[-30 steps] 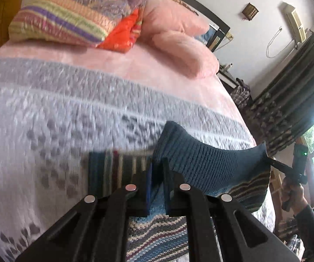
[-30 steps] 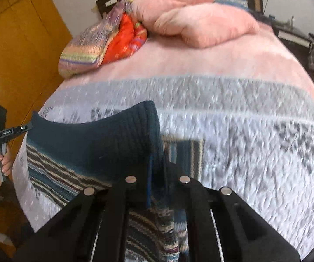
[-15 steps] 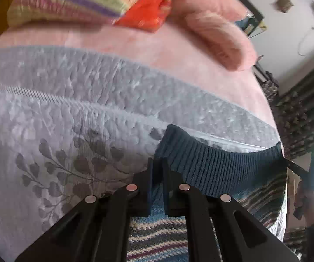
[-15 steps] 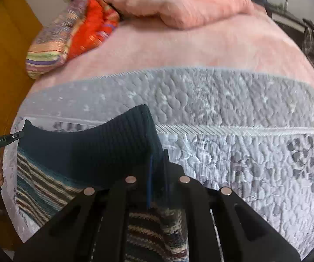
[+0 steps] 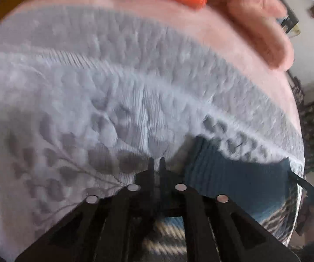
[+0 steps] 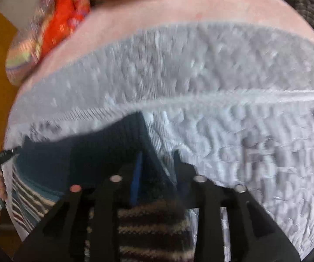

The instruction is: Fold small clothes

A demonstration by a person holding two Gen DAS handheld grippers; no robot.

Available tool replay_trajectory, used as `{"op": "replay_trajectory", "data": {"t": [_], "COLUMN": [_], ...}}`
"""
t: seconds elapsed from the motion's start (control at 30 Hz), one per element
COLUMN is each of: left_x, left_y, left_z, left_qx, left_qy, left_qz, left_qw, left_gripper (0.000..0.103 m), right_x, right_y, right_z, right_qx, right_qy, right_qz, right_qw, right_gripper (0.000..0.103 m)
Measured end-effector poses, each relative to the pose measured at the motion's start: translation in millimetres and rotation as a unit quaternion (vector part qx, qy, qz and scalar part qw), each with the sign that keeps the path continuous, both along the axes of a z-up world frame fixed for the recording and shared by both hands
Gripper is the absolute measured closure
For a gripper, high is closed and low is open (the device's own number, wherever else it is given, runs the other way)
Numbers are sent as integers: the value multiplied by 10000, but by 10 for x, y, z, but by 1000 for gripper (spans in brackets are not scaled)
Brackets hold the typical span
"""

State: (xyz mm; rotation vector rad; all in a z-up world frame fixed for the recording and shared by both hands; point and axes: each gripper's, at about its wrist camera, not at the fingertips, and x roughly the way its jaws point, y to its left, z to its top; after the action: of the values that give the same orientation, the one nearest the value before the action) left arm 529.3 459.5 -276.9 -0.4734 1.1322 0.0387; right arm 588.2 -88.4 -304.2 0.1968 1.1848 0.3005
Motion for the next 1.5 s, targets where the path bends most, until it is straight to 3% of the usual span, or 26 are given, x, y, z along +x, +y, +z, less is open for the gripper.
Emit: {"op": "replay_trajectory", "data": {"t": [0.07, 0.1, 0.17, 0.27, 0.33, 0.37, 0.47, 0.5, 0.57, 0.63, 0.7, 0.77, 0.83, 0.93, 1.03, 1.13, 1.23, 1.27, 1.33, 1.43, 1.5], "left_x": [-129, -178, -209, -188, -171, -187, -287, -347, -567, -781, -914, -934, -934, -1001, -1325, -1649, -1764, -1793, -1889, -2095, -2171], "left_y": [-71, -133, -222, -220, -142, -99, -88, -100, -198, -299, -335, -246, -147, -154, -318, -552, -540, -493, -458, -619, -735], "left_z": [240, 300, 236, -163, -362, -378, -122, -13, 231, 275, 97, -210, -294, -30, 296, 214, -253, -314, -219, 90, 111], "left_qx": [-296, -653, -1152, -1012, -1118, -1209, -1253, -1299, -1352, -1414, -1183, -959, -1150, -1069, -1275, -1304, -804, -956, -1105, -1420, -1340], "left_qy": [-485, -633, -602, -35, 123, 85, -166, -319, -657, -723, -457, -63, -49, -250, -646, -578, -81, -95, -232, -704, -682], "left_qz": [-205, -404, -616, -448, -298, -215, -160, -257, -696, -1000, -1101, -851, -740, -739, -1264, -1581, -1397, -1281, -1127, -1511, -1717], "left_qw": [9982, 9950, 9896, 9939, 9932, 9924, 9918, 9907, 9862, 9822, 9858, 9917, 9906, 9912, 9816, 9771, 9869, 9871, 9872, 9757, 9736], "left_gripper": [99, 99, 95, 96, 101, 101, 99, 99, 99, 99, 98, 101, 101, 99, 99, 99, 101, 101, 102, 99, 98], "right_x": [-116, -188, -285, -345, -329, -312, -345, -392, -554, -756, -863, -856, -840, -1033, -1411, -1734, -1807, -1813, -1887, -2071, -2162], "right_y": [-91, -136, -172, -184, -239, -265, -335, -314, -228, -54, 118, 219, 214, 334, 624, 962, 1218, 1265, 1241, 1186, 972], "right_z": [172, 217, 200, -78, -298, -331, -190, -109, 65, 136, 36, -156, -193, 128, 327, 201, -189, -273, -199, 30, 99], "right_qx": [353, 637, 995, 1307, 1307, 1321, 1598, 1650, 1939, 1969, 1848, 1427, 1456, 1398, 1663, 1813, 1504, 1408, 1430, 1584, 1484], "right_qy": [-227, -190, -36, 457, 699, 680, 643, 579, 474, 466, 626, 716, 767, 489, 391, 604, 900, 927, 889, 682, 490], "right_qz": [-51, -26, 23, -37, -203, -207, -377, -299, 46, 446, 667, 676, 580, 852, 1420, 1764, 1716, 1704, 1585, 1661, 1527], "right_qw": [9991, 9978, 9950, 9904, 9887, 9887, 9843, 9841, 9799, 9783, 9785, 9849, 9847, 9853, 9750, 9656, 9695, 9708, 9729, 9709, 9758], "right_gripper": [72, 72, 72, 77, 103, 103, 103, 96, 96, 96, 96, 103, 103, 95, 95, 95, 103, 103, 102, 97, 96]}}
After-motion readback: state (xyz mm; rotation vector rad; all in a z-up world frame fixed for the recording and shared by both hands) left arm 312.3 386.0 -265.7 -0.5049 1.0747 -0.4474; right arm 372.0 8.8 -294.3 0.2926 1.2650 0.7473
